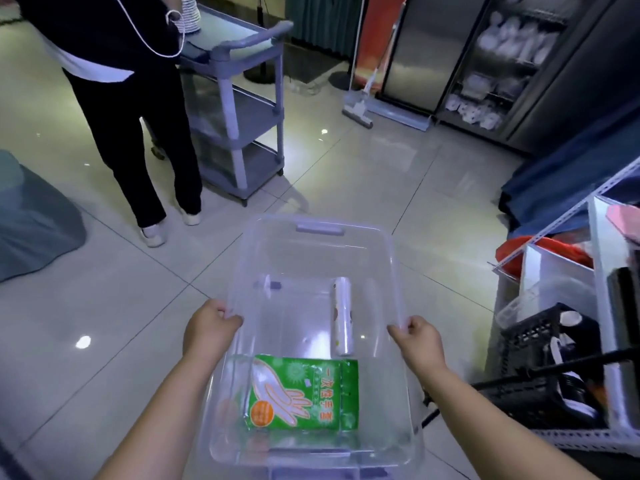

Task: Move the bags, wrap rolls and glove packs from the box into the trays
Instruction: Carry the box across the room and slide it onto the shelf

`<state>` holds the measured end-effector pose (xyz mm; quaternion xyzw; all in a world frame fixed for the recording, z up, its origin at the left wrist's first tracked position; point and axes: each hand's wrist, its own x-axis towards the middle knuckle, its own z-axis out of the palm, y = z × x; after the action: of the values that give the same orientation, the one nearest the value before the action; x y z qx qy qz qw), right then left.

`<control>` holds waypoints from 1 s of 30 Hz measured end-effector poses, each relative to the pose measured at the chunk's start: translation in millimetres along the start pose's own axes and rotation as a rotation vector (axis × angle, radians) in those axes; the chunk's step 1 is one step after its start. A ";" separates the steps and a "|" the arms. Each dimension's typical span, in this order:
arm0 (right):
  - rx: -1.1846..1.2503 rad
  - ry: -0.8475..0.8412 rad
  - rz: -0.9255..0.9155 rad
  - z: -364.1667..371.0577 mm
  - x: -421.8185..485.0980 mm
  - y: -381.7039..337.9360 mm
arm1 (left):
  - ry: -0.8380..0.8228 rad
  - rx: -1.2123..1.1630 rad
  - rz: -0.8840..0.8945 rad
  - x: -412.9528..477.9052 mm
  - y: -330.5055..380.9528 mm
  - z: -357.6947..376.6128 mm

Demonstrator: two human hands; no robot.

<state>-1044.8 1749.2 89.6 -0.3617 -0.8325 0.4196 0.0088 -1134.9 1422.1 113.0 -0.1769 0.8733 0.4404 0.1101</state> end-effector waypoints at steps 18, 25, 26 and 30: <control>0.091 0.185 0.200 -48.6 296.4 -46.7 | -0.205 0.208 0.158 238.2 237.9 185.7; 0.091 0.281 0.251 -91.5 399.1 -67.2 | -0.300 0.254 0.255 311.4 335.6 262.0; 0.081 0.296 0.258 -97.5 413.7 -69.0 | -0.320 0.264 0.280 323.1 350.4 275.3; 0.092 0.361 0.315 -121.6 470.5 -79.2 | -0.401 0.285 0.374 369.4 414.1 332.2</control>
<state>-1400.5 2089.7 88.4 -0.5554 -0.7307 0.3821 0.1083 -1628.2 1839.8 91.5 0.0946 0.9044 0.3524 0.2211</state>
